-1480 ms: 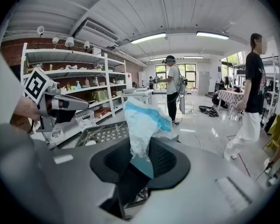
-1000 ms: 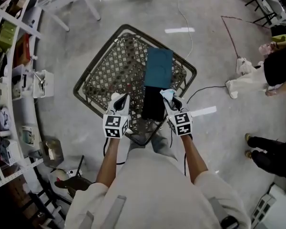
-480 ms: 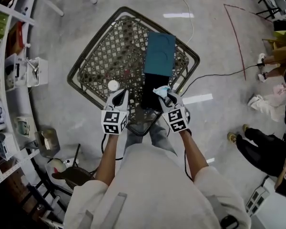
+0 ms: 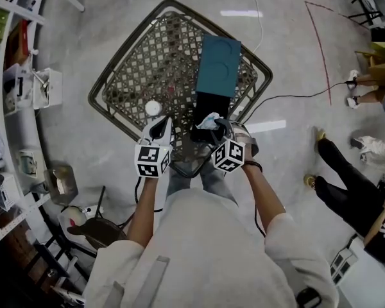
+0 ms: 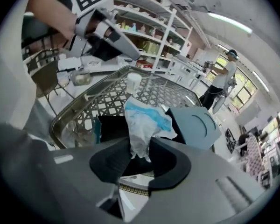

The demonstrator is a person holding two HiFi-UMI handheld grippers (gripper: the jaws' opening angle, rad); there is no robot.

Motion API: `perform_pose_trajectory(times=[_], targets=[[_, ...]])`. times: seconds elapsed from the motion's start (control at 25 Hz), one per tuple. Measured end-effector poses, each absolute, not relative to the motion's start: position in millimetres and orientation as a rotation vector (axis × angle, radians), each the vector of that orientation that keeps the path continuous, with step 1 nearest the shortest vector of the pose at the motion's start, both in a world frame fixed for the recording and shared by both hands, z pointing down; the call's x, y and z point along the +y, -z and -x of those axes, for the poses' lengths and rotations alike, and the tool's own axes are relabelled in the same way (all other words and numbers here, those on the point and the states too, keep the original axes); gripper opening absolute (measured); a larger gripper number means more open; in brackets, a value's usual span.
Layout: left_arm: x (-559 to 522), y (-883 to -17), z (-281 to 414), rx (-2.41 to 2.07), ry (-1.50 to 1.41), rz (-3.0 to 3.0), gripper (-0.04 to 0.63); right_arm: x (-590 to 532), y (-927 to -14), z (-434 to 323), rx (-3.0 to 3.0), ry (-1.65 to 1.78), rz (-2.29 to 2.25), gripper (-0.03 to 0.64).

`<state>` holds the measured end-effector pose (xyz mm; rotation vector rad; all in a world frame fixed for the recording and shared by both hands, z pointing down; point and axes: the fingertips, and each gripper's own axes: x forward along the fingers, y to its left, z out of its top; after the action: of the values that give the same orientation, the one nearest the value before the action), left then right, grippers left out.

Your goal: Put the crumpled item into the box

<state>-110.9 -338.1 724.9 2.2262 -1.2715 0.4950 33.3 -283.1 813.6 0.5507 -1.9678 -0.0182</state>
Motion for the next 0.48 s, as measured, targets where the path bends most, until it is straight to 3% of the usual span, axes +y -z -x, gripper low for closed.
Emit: perform_pose_trajectory(times=[0.48], targets=[[-335, -732, 119, -1.271, -0.501, -2.201, 0.006, -290, -862, -32, -1.82, 0.15, -0.277, 0.108]])
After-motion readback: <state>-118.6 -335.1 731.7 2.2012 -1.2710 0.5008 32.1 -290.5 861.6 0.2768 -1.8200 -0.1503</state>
